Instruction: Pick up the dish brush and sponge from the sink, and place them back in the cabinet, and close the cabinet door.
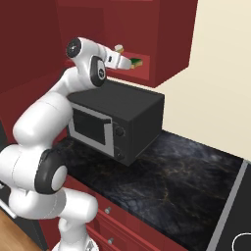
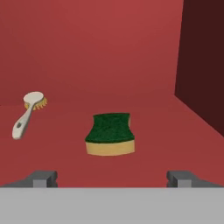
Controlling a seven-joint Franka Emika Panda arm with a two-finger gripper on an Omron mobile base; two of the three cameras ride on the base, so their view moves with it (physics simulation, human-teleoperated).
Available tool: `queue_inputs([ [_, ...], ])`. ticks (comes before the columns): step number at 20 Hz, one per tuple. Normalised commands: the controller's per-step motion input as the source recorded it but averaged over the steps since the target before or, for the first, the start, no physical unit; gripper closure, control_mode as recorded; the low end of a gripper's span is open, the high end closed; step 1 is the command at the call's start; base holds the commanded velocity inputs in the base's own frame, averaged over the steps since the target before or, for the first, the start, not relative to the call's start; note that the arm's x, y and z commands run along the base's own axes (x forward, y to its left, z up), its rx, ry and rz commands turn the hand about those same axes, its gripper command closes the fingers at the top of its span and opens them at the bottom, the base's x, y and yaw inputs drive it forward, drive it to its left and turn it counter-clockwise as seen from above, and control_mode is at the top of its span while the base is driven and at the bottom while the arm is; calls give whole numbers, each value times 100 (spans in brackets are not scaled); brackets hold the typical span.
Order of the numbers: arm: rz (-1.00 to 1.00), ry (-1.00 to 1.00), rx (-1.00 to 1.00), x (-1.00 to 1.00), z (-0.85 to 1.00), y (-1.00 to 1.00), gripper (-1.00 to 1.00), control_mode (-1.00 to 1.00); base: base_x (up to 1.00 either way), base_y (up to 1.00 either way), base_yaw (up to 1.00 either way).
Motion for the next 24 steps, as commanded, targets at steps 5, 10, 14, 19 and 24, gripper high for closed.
queue_inputs([
  [5, 0, 0, 0, -8, 0, 3, -100, -100, 0, 0, 0],
  [10, 0, 0, 0, -10, 0, 0, -100, -100, 0, 0, 0],
  [14, 0, 0, 0, -10, 0, 1, -100, -100, 0, 0, 0],
  [19, 0, 0, 0, -14, 0, 10, -100, -100, 0, 0, 0],
  [24, 0, -2, 0, -18, 0, 15, -100, -100, 0, 0, 0],
])
